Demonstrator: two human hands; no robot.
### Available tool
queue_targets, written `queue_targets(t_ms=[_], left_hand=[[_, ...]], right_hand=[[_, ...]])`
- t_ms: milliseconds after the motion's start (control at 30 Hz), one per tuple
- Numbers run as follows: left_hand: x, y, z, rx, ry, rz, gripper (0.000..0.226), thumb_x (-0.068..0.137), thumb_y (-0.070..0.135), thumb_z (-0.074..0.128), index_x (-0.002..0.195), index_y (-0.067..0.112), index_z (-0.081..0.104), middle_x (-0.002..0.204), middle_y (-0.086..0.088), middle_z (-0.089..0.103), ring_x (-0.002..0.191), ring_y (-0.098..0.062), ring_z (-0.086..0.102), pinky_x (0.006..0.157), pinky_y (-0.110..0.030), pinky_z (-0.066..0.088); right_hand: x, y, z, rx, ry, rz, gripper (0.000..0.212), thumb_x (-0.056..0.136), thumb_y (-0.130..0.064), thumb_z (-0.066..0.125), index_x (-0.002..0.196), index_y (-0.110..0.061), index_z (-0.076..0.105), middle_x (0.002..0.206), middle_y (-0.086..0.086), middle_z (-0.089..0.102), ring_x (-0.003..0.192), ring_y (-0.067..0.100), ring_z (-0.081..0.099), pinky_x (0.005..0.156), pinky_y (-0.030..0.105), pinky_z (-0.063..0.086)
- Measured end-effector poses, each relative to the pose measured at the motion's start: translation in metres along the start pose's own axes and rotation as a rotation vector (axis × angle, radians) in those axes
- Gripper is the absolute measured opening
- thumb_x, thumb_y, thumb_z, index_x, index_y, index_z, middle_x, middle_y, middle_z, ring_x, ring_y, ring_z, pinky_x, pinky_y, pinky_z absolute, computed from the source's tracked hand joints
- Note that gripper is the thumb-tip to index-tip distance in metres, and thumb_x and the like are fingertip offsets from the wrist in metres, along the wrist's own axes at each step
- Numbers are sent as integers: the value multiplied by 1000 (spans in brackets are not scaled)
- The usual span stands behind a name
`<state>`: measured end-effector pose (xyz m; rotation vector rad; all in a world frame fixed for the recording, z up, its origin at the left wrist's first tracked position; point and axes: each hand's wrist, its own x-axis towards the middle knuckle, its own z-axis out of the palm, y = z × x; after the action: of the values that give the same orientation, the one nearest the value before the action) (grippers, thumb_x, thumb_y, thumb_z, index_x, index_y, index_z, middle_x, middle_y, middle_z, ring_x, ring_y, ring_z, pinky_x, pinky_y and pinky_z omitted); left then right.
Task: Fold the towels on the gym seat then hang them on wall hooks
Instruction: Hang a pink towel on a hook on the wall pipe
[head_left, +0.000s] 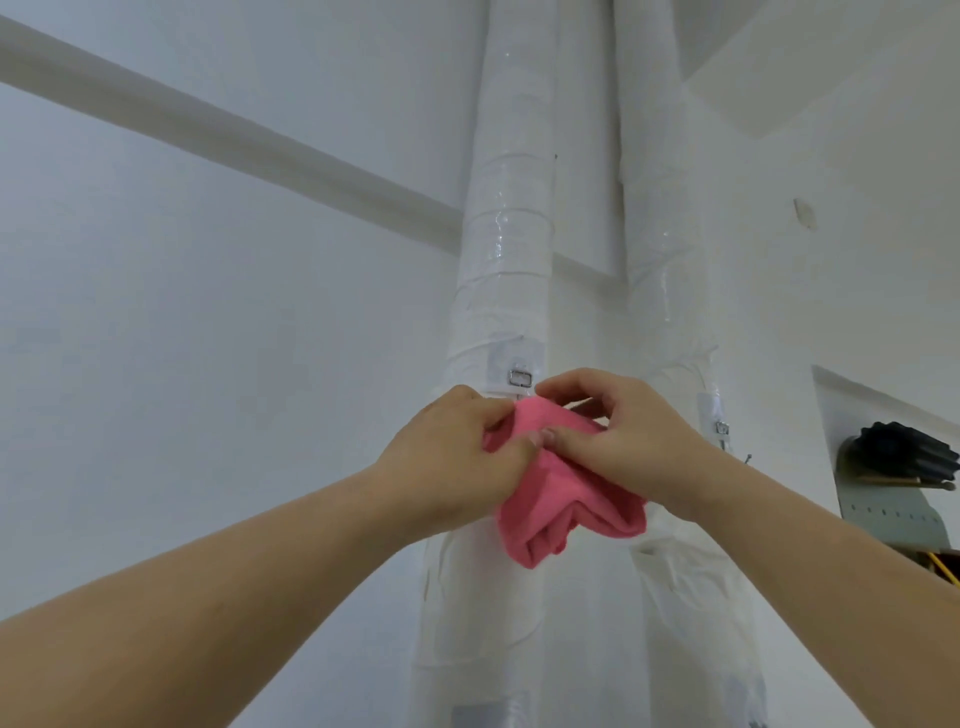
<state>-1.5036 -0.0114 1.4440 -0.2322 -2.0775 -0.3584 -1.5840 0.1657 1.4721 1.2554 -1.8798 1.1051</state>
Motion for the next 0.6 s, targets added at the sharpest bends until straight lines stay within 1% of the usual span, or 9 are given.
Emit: queue_targets(t_ms=[33, 67, 133, 167, 300, 400, 500, 600], left_hand=[[-2, 1, 0, -14, 2, 2, 31, 93, 53, 54, 98, 27, 70, 97, 3, 65, 92, -15, 62, 85, -42, 54], [-2, 1, 1, -11, 2, 11, 32, 91, 56, 54, 103, 31, 70, 99, 5, 64, 93, -13, 61, 85, -41, 55], [-3, -3, 3, 14, -5, 13, 31, 86, 58, 57, 112, 41, 65, 106, 11, 58, 99, -9, 58, 91, -38, 54], [-3, -6, 5, 20, -5, 3, 31, 86, 56, 59, 114, 42, 64, 109, 11, 55, 100, -9, 57, 93, -38, 53], [-3, -7, 11, 41, 27, -13, 34, 89, 52, 59, 121, 41, 60, 112, 12, 50, 103, -11, 56, 94, -37, 53], [-4, -5, 12, 80, 30, -19, 36, 93, 52, 55, 128, 41, 57, 113, 12, 48, 107, -11, 53, 95, -36, 52], [-6, 1, 9, 122, -22, -33, 38, 97, 52, 50, 133, 40, 54, 117, 10, 46, 112, -13, 50, 98, -37, 50], [-5, 6, 1, 148, -48, -25, 35, 97, 51, 48, 127, 35, 58, 117, 7, 50, 111, -16, 53, 99, -40, 50]], right_hand=[[0, 0, -2, 27, -17, 0, 30, 87, -22, 79, 114, -35, 74, 107, -15, 74, 96, 3, 70, 88, 24, 57], [0, 0, -3, 50, -40, 5, 29, 88, -22, 78, 113, -36, 75, 106, -14, 76, 96, 4, 71, 89, 26, 58], [-1, 4, -3, 76, -59, 10, 26, 89, -22, 77, 111, -36, 76, 105, -13, 77, 96, 7, 73, 92, 32, 60], [-2, 5, -1, 85, -54, 7, 25, 90, -21, 77, 110, -36, 75, 105, -13, 77, 96, 6, 73, 93, 33, 60], [-3, 14, 12, 106, -1, -5, 26, 90, -19, 76, 111, -33, 72, 105, -11, 77, 99, 5, 72, 97, 34, 58], [-5, 15, 18, 137, 30, 25, 26, 91, -22, 75, 112, -34, 69, 107, -8, 75, 97, 7, 73, 95, 32, 59], [-7, 11, 16, 149, 1, 80, 24, 92, -25, 74, 112, -36, 68, 109, -7, 75, 98, 11, 73, 91, 31, 60], [-5, -3, 6, 124, -56, 142, 21, 92, -28, 73, 111, -35, 70, 108, -7, 75, 99, 14, 73, 88, 35, 61]])
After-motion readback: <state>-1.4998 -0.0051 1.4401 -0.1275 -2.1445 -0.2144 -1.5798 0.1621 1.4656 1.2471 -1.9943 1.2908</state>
